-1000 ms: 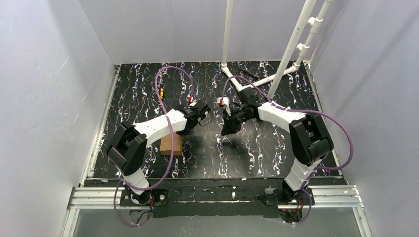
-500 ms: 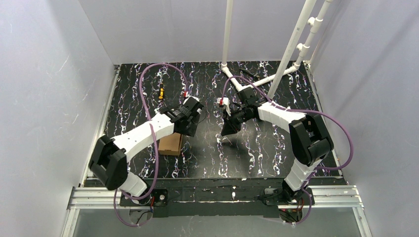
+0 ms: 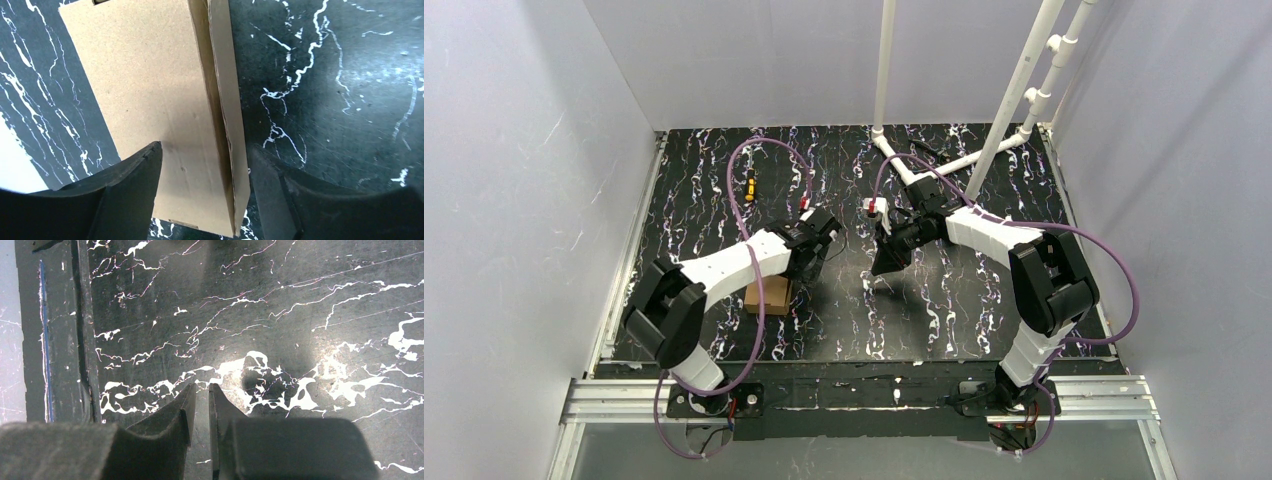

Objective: Fold the paper box

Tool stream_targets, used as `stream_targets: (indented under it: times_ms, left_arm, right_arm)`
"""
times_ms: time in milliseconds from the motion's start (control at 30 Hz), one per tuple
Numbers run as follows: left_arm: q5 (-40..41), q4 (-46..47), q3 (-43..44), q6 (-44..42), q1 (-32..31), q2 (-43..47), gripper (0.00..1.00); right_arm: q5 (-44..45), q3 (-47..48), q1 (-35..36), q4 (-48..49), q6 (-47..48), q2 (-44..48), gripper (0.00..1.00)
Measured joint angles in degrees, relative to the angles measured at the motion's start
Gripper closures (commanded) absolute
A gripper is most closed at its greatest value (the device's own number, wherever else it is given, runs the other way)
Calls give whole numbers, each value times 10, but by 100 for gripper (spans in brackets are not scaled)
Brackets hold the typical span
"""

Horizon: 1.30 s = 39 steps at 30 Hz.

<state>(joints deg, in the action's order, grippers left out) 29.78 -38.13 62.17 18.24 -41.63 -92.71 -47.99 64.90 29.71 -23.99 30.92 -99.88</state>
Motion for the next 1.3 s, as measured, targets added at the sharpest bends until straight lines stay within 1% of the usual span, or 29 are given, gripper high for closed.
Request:
stream_targets:
  times_ms: [100, 133, 200, 300, 367, 467, 600, 700, 800, 933, 1033, 1100, 1133, 1200, 1233, 1300]
  left_arm:
    - [14, 4, 0, 0, 0, -24, 45]
    - [19, 5, 0, 1, 0, -28, 49]
    - [30, 5, 0, 2, 0, -30, 60]
    - [43, 7, 0, 3, 0, -32, 74]
    - [51, 8, 0, 3, 0, -32, 80]
    - [59, 8, 0, 3, 0, -32, 87]
    - [60, 8, 0, 3, 0, -32, 90]
    - [52, 10, -1, -2, 0, -27, 89]
    - [34, 18, -12, -9, 3, -5, 62]
    - [2, 24, -21, -10, 3, 44, 34]
    - [-36, 39, -34, -7, 11, 115, 24]
    - [-69, 52, -42, -7, 35, 159, 18]
    - [-98, 63, -50, -4, 62, 186, 17]
    - [-143, 84, -71, 3, 128, 226, 19]
    - [-158, 92, -81, 8, 155, 238, 23]
    - [-191, 100, -100, 21, 219, 252, 41]
  right_arm:
    - [0, 0, 0, 0, 0, 0, 76]
    - [0, 0, 0, 0, 0, 0, 76]
    - [0, 0, 0, 0, 2, 0, 76]
    - [0, 0, 0, 0, 4, -3, 76]
    - [0, 0, 0, 0, 5, -6, 76]
    - [0, 0, 0, -1, 6, -8, 76]
    - [0, 0, 0, -1, 6, -8, 76]
    - [0, 0, 0, -1, 6, -8, 76]
    - [0, 0, 0, -1, 6, -8, 76]
    - [0, 0, 0, -1, 6, -8, 76]
    - [0, 0, 1, -2, 6, -9, 76]
    - [0, 0, 2, -2, 6, -9, 76]
    - [0, 0, 3, -2, 6, -9, 76]
    - [0, 0, 3, -2, 6, -10, 77]
    - [0, 0, 4, -1, 5, -10, 77]
    - [0, 0, 6, 5, -7, -12, 79]
